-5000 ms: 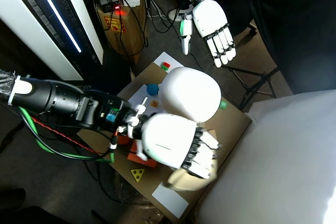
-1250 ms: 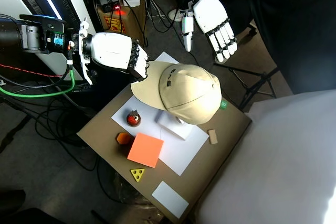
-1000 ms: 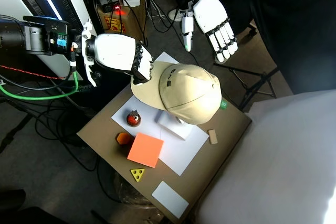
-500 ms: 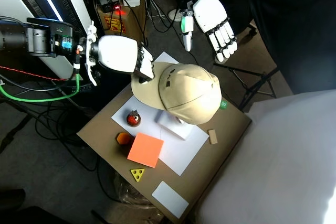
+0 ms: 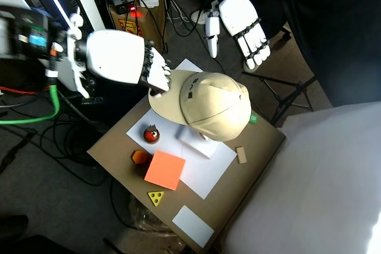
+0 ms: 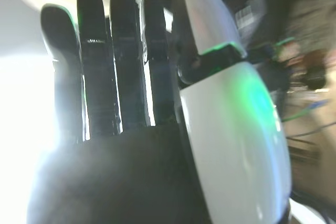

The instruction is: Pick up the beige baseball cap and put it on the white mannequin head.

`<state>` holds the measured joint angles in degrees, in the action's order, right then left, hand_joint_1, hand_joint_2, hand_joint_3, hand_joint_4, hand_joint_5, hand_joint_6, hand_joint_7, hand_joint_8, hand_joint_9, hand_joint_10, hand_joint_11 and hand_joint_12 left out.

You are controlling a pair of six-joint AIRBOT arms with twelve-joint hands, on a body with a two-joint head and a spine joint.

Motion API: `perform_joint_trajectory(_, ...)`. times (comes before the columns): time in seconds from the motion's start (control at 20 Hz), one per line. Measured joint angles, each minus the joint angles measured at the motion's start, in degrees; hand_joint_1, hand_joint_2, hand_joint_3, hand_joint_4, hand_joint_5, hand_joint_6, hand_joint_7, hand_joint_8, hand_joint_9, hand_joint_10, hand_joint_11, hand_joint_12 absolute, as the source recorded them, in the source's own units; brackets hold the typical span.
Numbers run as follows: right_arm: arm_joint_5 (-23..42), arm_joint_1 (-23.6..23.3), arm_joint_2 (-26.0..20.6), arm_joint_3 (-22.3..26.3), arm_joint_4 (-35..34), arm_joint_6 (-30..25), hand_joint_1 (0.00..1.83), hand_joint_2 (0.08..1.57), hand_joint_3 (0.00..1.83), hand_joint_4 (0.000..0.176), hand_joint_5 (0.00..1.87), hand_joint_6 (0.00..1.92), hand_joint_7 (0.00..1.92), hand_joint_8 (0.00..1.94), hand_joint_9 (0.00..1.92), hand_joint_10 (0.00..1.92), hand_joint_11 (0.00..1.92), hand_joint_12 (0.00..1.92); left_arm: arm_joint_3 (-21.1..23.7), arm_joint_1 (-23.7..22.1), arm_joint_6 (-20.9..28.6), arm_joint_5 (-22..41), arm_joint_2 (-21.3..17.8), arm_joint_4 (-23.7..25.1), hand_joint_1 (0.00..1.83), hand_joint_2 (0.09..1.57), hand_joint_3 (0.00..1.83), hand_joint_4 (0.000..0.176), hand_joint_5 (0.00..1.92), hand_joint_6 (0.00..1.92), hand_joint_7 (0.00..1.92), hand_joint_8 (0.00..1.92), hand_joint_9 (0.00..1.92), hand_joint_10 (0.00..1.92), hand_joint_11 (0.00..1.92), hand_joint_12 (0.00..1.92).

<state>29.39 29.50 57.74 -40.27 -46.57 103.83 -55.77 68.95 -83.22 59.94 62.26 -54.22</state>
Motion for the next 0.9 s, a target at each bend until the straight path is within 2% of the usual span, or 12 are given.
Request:
perform_joint_trajectory(0.15,-12.94,-4.94,-3.23,-0.9,-1.68,1.46,0.95,1.1,0.0,0.0,0.9,0.03,1.02,0.04,0.69,0.99,0.59,1.56,5.01,-6.27,-10.71,-4.33,-4.7,-11.34,0.01,1.19,0.0,0.0,0.09,0.0,0.05,0.01,0.03,0.0,0.0,0.18)
perform_joint_trajectory(0.2,-20.41,-7.61,-4.33,-1.07,-1.27,1.44,1.03,1.15,0.0,0.021,0.89,1.09,0.95,0.53,0.71,1.27,0.63,1.67,7.8,-9.66,-15.52,-5.77,-6.49,-15.52,0.22,1.13,0.0,0.0,0.4,0.01,0.42,0.01,0.39,0.02,0.04,0.72)
perform_joint_trajectory(0.25,-22.18,-8.35,-4.83,-0.98,-1.44,1.42,1.03,1.15,0.0,0.021,0.89,1.09,0.95,0.53,0.71,1.27,0.63,1.67,9.11,-11.02,-17.25,-6.58,-7.37,-17.22,0.22,1.13,0.0,0.0,0.4,0.01,0.42,0.01,0.39,0.02,0.04,0.72)
perform_joint_trajectory(0.3,-23.21,-8.66,-5.75,-0.79,-3.08,1.44,1.01,1.16,0.0,0.068,0.87,1.19,0.76,1.19,0.71,1.55,0.68,1.82,10.47,-12.63,-19.1,-7.82,-8.33,-19.23,0.25,1.18,0.0,0.0,0.61,0.03,0.7,0.06,0.69,0.11,0.28,0.86)
perform_joint_trajectory(0.35,-23.91,-8.7,-7.26,-0.85,-6.58,1.46,0.99,1.18,0.01,0.086,0.83,1.27,0.71,1.65,0.75,1.82,0.78,1.9,12.92,-15.28,-24.61,-8.79,-10.12,-25.99,0.28,1.2,0.0,0.0,0.79,0.08,0.82,0.19,0.78,0.38,0.43,1.01)
perform_joint_trajectory(0.4,-24.17,-8.85,-8.48,-1.2,-10.1,3.19,1.0,1.12,0.0,0.0,0.72,1.76,0.72,1.88,0.88,1.9,0.95,1.92,14.95,-17.07,-29.31,-8.48,-11.52,-30.99,0.33,1.22,0.0,0.0,0.65,0.83,0.69,1.0,0.66,1.22,0.52,1.41)
perform_joint_trajectory(0.45,-24.02,-9.73,-9.42,-1.62,-12.68,5.22,1.01,1.1,0.0,0.0,0.78,1.89,0.88,1.93,1.08,1.92,1.16,1.92,16.52,-18.8,-33.42,-8.0,-12.44,-35.41,0.41,1.23,0.0,0.0,0.5,1.51,0.63,1.61,0.61,1.78,0.61,1.82)
perform_joint_trajectory(0.5,-23.58,-10.8,-9.79,-1.99,-13.0,5.57,1.01,1.08,0.0,0.0,0.91,1.91,1.06,1.94,1.22,1.92,1.34,1.92,18.27,-20.22,-35.76,-7.93,-13.57,-37.83,0.53,1.2,0.0,0.0,0.51,1.83,0.67,1.86,0.68,1.89,0.73,1.9)
perform_joint_trajectory(0.6,-20.44,-11.1,-9.09,-1.95,-15.15,5.57,0.93,1.16,0.02,0.0,1.13,1.92,1.39,1.94,1.54,1.92,1.71,1.92,21.42,-22.69,-36.61,-7.26,-14.93,-38.18,0.8,1.14,0.0,0.0,0.9,1.92,1.04,1.92,1.08,1.92,1.08,1.92)
perform_joint_trajectory(0.8,-13.2,-10.62,-7.78,-1.97,-25.09,8.94,0.85,1.38,0.02,0.0,1.18,1.92,1.52,1.94,1.69,1.92,1.9,1.92,23.74,-26.32,-37.09,-5.25,-14.29,-37.99,0.7,1.23,0.0,0.0,1.22,1.92,1.38,1.92,1.46,1.92,1.52,1.92)
perform_joint_trajectory(0.85,-12.26,-10.19,-7.65,-2.12,-25.94,9.03,0.87,1.39,0.02,0.0,1.17,1.92,1.52,1.94,1.69,1.92,1.89,1.92,24.04,-26.95,-37.18,-5.14,-13.9,-37.86,0.69,1.25,0.0,0.094,1.25,1.92,1.4,1.92,1.5,1.92,1.56,1.92)
perform_joint_trajectory(0.9,-11.47,-9.68,-7.48,-2.12,-26.43,9.2,0.87,1.39,0.02,0.0,1.17,1.92,1.52,1.94,1.69,1.92,1.89,1.92,24.17,-27.41,-37.31,-4.92,-13.51,-37.66,0.69,1.25,0.0,0.094,1.25,1.92,1.4,1.92,1.5,1.92,1.56,1.92)
